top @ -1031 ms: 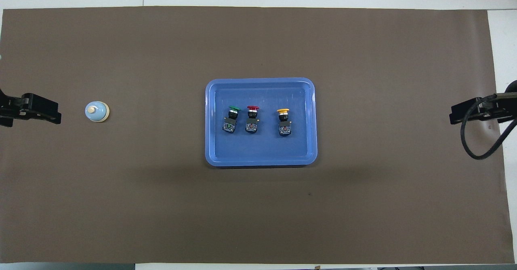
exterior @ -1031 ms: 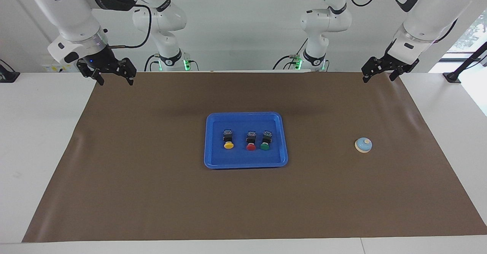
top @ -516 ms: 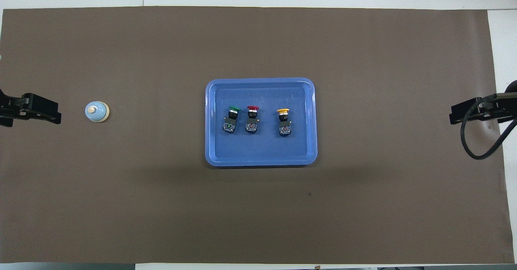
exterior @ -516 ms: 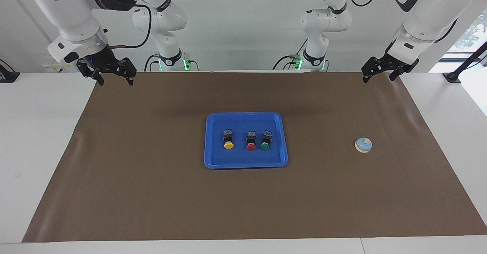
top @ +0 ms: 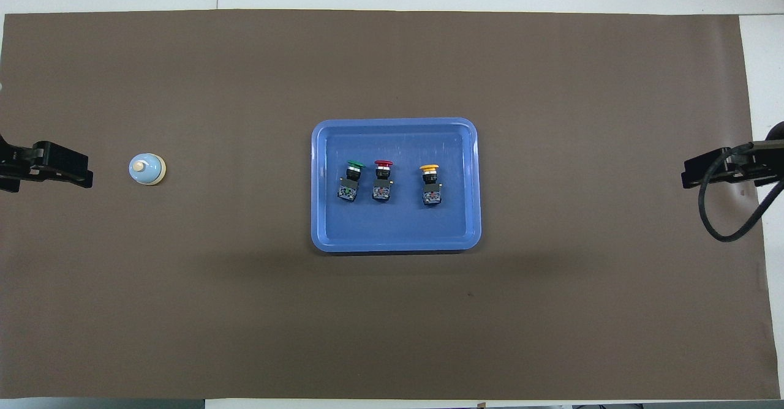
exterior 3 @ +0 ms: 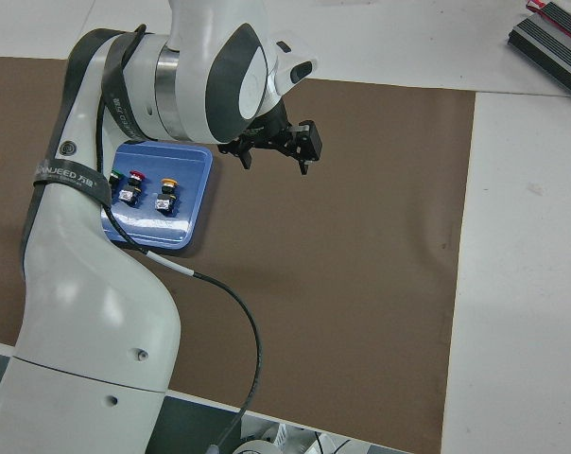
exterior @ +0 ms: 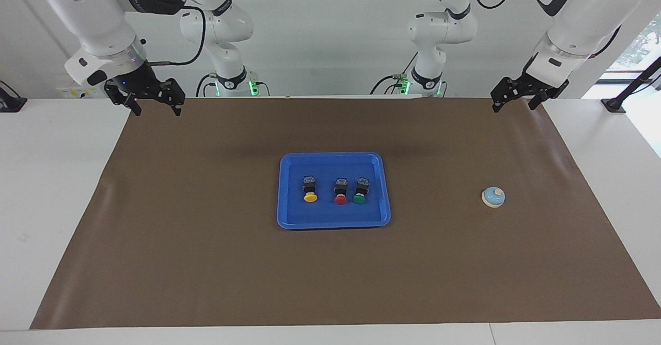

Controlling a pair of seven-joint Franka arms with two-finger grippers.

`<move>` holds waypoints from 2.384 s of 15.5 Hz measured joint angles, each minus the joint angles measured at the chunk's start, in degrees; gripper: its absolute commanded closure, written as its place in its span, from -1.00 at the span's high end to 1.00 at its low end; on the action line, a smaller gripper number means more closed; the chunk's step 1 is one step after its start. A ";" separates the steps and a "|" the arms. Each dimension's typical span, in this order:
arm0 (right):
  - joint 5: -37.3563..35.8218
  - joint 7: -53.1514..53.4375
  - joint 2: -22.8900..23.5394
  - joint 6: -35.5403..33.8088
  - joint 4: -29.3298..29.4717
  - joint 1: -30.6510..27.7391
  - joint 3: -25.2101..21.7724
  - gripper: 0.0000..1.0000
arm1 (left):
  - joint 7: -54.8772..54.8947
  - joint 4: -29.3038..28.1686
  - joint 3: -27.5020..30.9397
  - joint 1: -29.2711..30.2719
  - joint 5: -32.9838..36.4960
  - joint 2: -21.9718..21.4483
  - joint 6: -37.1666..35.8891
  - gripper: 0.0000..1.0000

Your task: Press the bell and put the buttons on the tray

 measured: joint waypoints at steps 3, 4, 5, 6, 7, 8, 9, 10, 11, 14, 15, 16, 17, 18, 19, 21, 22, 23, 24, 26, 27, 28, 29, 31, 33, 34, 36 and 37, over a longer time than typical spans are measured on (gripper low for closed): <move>0.00 0.00 0.00 0.00 0.00 0.00 0.00 1.00 | 0.00 -0.01 0.01 0.00 0.02 0.00 0.59 1.00; 0.00 0.00 0.00 0.00 0.00 0.00 0.00 1.00 | -0.04 -0.01 0.10 0.01 0.05 0.00 0.91 1.00; 0.00 0.00 0.00 0.00 0.00 0.00 0.00 1.00 | -0.11 -0.02 0.48 0.06 0.09 0.00 1.10 1.00; 0.00 0.00 0.00 0.00 0.00 0.00 0.00 1.00 | -0.12 -0.08 1.14 0.16 0.10 0.00 1.59 0.56; 0.00 0.00 0.00 0.00 0.00 0.00 0.00 1.00 | -0.12 -0.33 1.78 0.30 0.10 -0.01 2.55 -0.70; 0.00 0.00 0.00 0.00 0.00 0.00 0.00 1.00 | -0.08 -0.89 2.18 0.43 0.10 -0.03 3.37 -1.00; 0.00 0.00 0.00 0.00 0.00 0.00 0.00 1.00 | -0.02 -1.55 2.25 0.54 0.10 -0.03 3.83 -1.00; 0.00 0.00 0.00 0.00 0.00 0.00 0.00 1.00 | 0.00 -2.24 2.22 0.55 0.10 -0.04 4.11 -1.00; 0.00 0.00 0.00 0.00 0.00 0.00 0.00 1.00 | 0.00 -3.04 2.18 0.55 0.10 -0.03 4.46 -1.00; 0.00 0.00 0.00 0.00 0.00 0.00 0.00 1.00 | 0.13 -5.53 2.75 0.48 0.10 0.94 6.82 -1.00; 0.00 0.00 0.00 0.00 0.00 0.00 0.00 1.00 | 0.54 -5.79 3.72 0.20 0.07 2.04 7.58 -1.00; 0.00 0.00 0.00 0.00 0.00 0.00 0.00 1.00 | 1.25 -5.93 4.66 0.04 0.00 3.33 8.67 -1.00; 0.00 0.00 0.00 0.00 0.00 0.00 0.00 1.00 | 1.86 -6.36 5.31 0.05 -0.04 4.57 10.38 -1.00; 0.00 0.00 0.00 0.00 0.00 0.00 0.00 1.00 | 2.24 -7.44 5.73 0.10 -0.05 5.73 12.75 -1.00; 0.00 0.00 0.00 0.00 0.00 0.00 0.00 1.00 | 2.46 -8.83 5.99 0.13 -0.07 7.01 15.81 -1.00; 0.00 0.00 0.00 0.00 0.00 0.00 0.00 1.00 | 2.55 -11.52 6.17 0.16 -0.09 10.10 22.38 -1.00; 0.00 0.00 0.00 0.00 0.00 0.00 0.00 1.00 | 2.55 -12.73 6.16 0.16 -0.10 11.83 25.55 -1.00; 0.00 0.00 0.00 0.00 0.00 0.00 0.00 1.00 | 2.55 -13.82 6.17 0.19 -0.10 13.34 28.37 -1.00; 0.00 0.00 0.00 0.00 0.00 0.00 0.00 1.00 | 2.55 -14.86 6.22 0.37 -0.13 14.40 30.75 -1.00; 0.00 0.00 0.00 0.00 0.00 0.00 0.00 1.00 | 2.57 -16.54 6.34 1.10 -0.56 15.42 33.64 -1.00; 0.00 0.00 0.00 0.00 0.00 0.00 0.00 1.00 | 2.62 -17.07 6.41 1.34 -1.00 15.62 34.43 -1.00; 0.00 0.00 0.00 0.00 0.00 0.00 0.00 1.00 | 2.65 -17.38 6.40 1.48 -1.30 15.78 35.05 -1.00; 0.00 0.00 0.00 0.00 0.00 0.00 0.00 1.00 | 2.66 -17.50 6.40 1.51 -1.49 16.03 35.58 -1.00; 0.00 0.00 0.00 0.00 0.00 0.00 0.00 1.00 | 2.66 -17.58 6.35 1.50 -1.64 16.72 36.30 -1.00; 0.00 0.00 0.00 0.00 0.00 0.00 0.00 1.00 | 2.66 -17.62 6.25 1.48 -1.74 17.32 36.79 -1.00; 0.00 0.00 0.00 0.00 0.00 0.00 0.00 1.00 | 2.66 -17.63 6.18 1.46 -1.76 17.53 36.87 -1.00; 0.00 0.00 0.00 0.00 0.00 0.00 0.00 1.00 | 2.66 -17.86 6.10 1.43 -1.78 17.70 37.06 -1.00; 0.00 0.00 0.00 0.00 0.00 0.00 0.00 1.00 | 2.67 -18.22 6.10 1.43 -1.78 17.70 37.44 -1.00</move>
